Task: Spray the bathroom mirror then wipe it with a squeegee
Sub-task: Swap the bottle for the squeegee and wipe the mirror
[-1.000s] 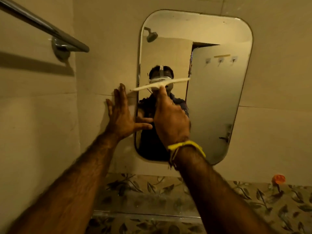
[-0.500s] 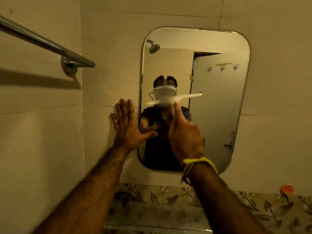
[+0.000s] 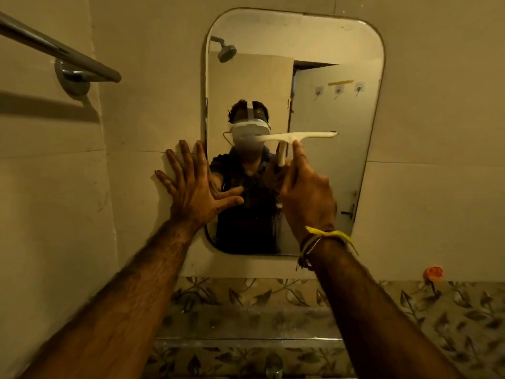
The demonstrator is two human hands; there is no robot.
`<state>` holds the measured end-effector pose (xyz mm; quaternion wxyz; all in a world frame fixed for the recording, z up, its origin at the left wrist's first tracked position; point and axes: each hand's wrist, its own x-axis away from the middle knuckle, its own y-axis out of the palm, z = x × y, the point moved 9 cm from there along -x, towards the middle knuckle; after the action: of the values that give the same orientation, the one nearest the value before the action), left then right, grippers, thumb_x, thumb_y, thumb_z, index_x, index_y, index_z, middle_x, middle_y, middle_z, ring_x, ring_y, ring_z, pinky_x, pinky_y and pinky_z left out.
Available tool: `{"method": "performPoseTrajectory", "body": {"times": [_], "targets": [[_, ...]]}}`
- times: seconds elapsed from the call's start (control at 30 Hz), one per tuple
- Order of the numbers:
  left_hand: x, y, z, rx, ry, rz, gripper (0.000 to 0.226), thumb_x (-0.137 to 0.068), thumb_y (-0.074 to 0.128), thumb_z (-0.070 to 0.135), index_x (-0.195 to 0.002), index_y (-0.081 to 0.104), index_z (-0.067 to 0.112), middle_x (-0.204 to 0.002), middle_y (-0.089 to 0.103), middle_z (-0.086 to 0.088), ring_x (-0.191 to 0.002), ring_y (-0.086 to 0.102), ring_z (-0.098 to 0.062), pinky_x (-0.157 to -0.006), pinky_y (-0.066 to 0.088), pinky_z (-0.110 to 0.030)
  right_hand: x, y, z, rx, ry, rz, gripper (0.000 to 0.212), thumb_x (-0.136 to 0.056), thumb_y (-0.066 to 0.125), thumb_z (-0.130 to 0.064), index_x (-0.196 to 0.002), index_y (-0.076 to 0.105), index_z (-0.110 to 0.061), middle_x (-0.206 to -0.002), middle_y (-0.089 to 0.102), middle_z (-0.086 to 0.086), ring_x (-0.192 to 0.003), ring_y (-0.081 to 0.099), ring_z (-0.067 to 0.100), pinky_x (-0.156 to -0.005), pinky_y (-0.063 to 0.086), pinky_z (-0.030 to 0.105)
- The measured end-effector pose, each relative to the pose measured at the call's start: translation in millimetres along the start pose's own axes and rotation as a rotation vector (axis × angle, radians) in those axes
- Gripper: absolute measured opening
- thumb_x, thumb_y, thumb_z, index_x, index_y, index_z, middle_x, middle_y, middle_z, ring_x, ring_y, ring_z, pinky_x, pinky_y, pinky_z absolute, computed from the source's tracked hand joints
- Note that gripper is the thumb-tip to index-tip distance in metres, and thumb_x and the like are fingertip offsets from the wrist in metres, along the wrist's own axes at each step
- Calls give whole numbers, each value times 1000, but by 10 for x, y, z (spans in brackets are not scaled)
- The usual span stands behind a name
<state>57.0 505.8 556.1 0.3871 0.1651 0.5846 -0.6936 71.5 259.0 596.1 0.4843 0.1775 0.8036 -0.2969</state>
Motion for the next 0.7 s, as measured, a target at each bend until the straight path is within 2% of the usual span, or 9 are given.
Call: {"method": "performPoseTrajectory", "body": {"times": [0.13,0.2,0.3,0.4,0.53,0.63,0.7], "targets": [[0,24,-25,9,21,2,145,-47,27,103,-154,-25,21,-159,-36,-13,-145,-33,-40,-106,-20,-72,504,71,185,16,29,-84,52,-104,33,-30,-154,19,-29,-54,45,-5,-39,37,4,-41,41,20],[13,27,-22,-5,25,8,146,-46,28,103,-155,-24,21,-160,-35,-14,-146,-32,-40,-107,-18,-73,594,70,240,31,4,-80,52,-103,35,-30,-154,21,-29,-53,44,-7,-38,34,3,-40,33,16],[24,29,0,-12,9,30,146,-46,25,104,-156,-22,21,-162,-29,-15,-148,-27,-42,-106,-18,-73,190,-120,317,-31,34,60,52,-98,29,-37,-150,29,-31,-52,43,-10,-39,42,1,-36,35,14],[16,35,17,-14,-7,40,146,-44,17,107,-156,-21,21,-163,-26,-16,-149,-24,-43,-106,-15,-74,-173,-344,468,-48,108,175,49,-98,35,-34,-147,36,-29,-52,41,-14,-42,44,0,-37,29,11],[11,40,3,-10,-4,67,146,-45,12,108,-157,-19,20,-164,-24,-16,-150,-21,-42,-107,-13,-75,371,-200,665,-89,161,104,55,-94,29,-43,-148,32,-32,-51,43,-11,-40,44,2,-37,31,10],[27,58,3,-9,8,81,144,-48,14,108,-157,-19,20,-165,-21,-17,-150,-19,-42,-107,-13,-75,790,-76,776,-65,199,31,52,-97,37,-35,-149,30,-34,-50,43,-13,-40,45,3,-36,37,15],[26,64,7,-9,21,88,142,-50,15,107,-157,-19,20,-165,-19,-17,-150,-17,-43,-106,-12,-75,595,-142,823,-77,224,71,50,-98,39,-32,-148,34,-34,-52,45,-12,-42,47,4,-37,39,18]]}}
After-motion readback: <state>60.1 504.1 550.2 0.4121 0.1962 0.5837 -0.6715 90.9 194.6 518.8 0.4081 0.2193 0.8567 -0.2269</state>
